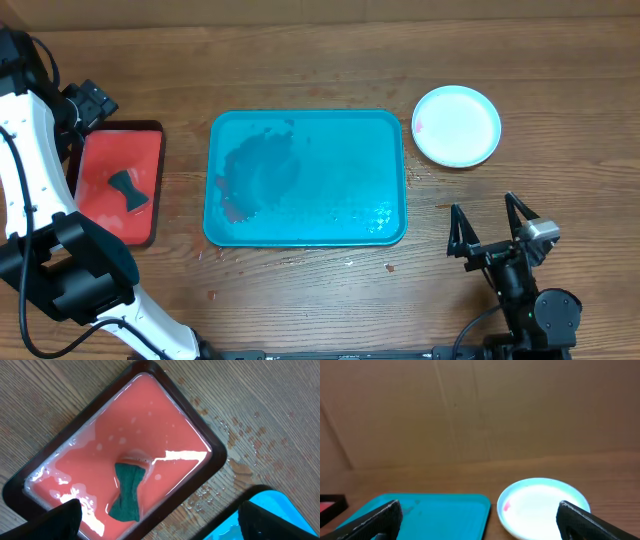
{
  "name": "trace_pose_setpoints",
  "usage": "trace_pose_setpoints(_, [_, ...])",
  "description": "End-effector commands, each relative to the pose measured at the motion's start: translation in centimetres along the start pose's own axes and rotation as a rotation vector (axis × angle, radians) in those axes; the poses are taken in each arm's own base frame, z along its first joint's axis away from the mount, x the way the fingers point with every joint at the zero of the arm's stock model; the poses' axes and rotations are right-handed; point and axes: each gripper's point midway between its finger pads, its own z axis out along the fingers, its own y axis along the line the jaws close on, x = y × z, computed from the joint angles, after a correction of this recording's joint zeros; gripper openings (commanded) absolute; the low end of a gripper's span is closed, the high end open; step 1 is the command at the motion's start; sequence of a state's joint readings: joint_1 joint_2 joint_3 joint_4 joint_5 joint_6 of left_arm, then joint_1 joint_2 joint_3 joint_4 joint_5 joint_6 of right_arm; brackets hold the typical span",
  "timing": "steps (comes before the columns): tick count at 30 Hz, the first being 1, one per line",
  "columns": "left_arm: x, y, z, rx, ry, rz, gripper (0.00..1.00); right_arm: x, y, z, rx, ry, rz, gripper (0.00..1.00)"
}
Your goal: Clean dirty plates on tray and stack at the side
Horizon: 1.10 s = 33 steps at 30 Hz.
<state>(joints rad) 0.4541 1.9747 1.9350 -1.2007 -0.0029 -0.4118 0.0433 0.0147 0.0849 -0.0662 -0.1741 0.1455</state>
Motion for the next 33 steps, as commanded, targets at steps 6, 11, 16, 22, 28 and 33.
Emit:
trace_pose_setpoints(6, [-0.4, -0.1, -0.8, 0.011, -0.020, 0.002, 1.00, 1.2, -1.2, 0.3, 0.043, -0.029, -0.001, 1.00])
trace_pose_setpoints(11, [-0.4, -0.1, -0.8, 0.011, -0.020, 0.001, 1.00, 2.0, -1.5, 0.3, 0.057, 0.003, -0.038, 1.00])
trace_pose_setpoints(16, [-0.4, -0.1, -0.8, 0.011, -0.020, 0.001, 1.00, 3.3, -2.0, 0.2, 0.079, 0.058, -0.033, 1.00])
trace_pose_setpoints(22, [-0.4, -0.1, -0.8, 0.011, -0.020, 0.002, 1.00, 3.3, -2.0, 0.2, 0.078, 0.058, -0.033, 1.00])
trace_pose_setpoints(28, [-0.4, -0.1, -0.8, 0.011, -0.020, 0.002, 1.00, 3.3, -2.0, 0.2, 0.078, 0.058, -0.033, 1.00])
trace_pose_setpoints(33, [-0.4, -0.1, -0.8, 0.011, -0.020, 0.001, 1.00, 3.3, -2.0, 0.2, 0.078, 0.058, -0.033, 1.00])
